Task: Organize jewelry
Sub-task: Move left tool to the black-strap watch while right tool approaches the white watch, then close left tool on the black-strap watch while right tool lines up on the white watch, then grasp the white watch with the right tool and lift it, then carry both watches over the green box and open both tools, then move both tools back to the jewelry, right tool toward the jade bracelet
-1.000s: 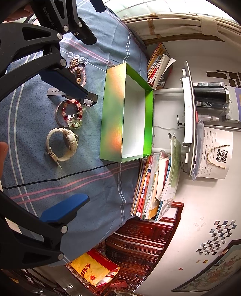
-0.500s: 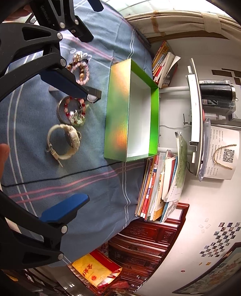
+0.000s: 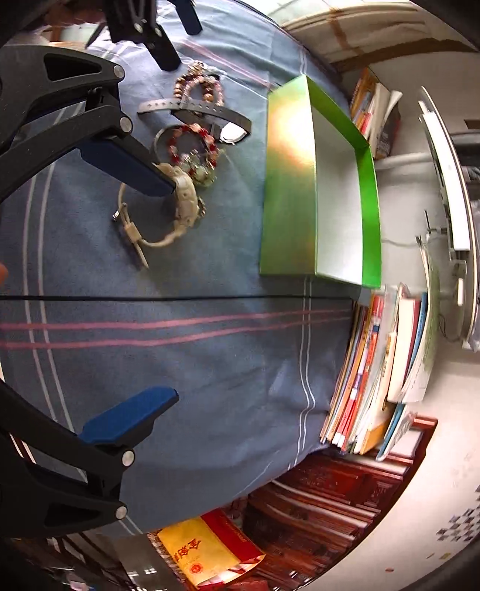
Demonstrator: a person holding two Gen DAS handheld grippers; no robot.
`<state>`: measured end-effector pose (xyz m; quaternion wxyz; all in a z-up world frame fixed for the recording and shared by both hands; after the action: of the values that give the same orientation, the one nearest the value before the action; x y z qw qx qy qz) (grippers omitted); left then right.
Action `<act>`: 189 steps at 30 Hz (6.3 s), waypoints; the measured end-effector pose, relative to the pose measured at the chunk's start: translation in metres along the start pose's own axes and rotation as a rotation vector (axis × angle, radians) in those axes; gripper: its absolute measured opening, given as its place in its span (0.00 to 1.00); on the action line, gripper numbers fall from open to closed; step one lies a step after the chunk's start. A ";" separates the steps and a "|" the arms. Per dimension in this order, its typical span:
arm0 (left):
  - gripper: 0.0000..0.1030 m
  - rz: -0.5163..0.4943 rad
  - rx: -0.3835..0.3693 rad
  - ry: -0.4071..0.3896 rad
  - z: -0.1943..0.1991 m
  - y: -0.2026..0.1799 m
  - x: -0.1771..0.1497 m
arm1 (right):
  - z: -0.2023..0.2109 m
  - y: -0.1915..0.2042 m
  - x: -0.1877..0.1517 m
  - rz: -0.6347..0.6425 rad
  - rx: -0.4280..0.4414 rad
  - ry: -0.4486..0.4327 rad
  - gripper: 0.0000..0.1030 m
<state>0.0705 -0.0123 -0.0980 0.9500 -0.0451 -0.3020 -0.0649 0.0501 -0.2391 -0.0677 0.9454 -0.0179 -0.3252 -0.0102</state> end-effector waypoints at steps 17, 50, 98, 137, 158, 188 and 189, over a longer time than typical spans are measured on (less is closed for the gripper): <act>0.61 -0.116 -0.048 0.084 -0.040 -0.057 0.029 | -0.057 0.022 -0.007 0.004 0.021 0.103 0.31; 0.36 0.047 0.046 0.020 -0.018 0.026 0.067 | -0.041 0.005 0.015 -0.038 -0.023 0.036 0.25; 0.28 0.014 0.082 -0.041 -0.011 0.035 0.064 | -0.026 0.011 0.031 -0.017 -0.020 -0.058 0.07; 0.29 -0.001 0.027 -0.070 0.004 0.026 0.072 | -0.042 0.025 0.038 0.058 0.039 -0.032 0.61; 0.36 -0.074 0.015 -0.163 -0.042 -0.013 0.214 | -0.082 0.043 0.162 0.031 0.018 -0.170 0.62; 0.77 -0.003 0.128 0.020 -0.012 0.039 0.027 | -0.037 0.077 0.020 0.088 0.232 0.008 0.53; 0.78 -0.011 0.123 0.025 -0.013 0.037 0.025 | -0.037 0.083 0.022 0.099 0.239 0.006 0.53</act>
<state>0.1038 0.0202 -0.0957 0.9543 0.0161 -0.2938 -0.0520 0.0930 -0.1576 -0.0853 0.9411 0.0786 -0.3201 0.0752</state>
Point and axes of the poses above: each gripper's, at about its wrist camera, not at the fingertips, and z roughly against the way its jaws point, y to its left, x to its top, the point moved 2 cm from there along -z, roughly the way its jaws point, and after that the axes turned 1 degree about -y, right-handed, at the moved point
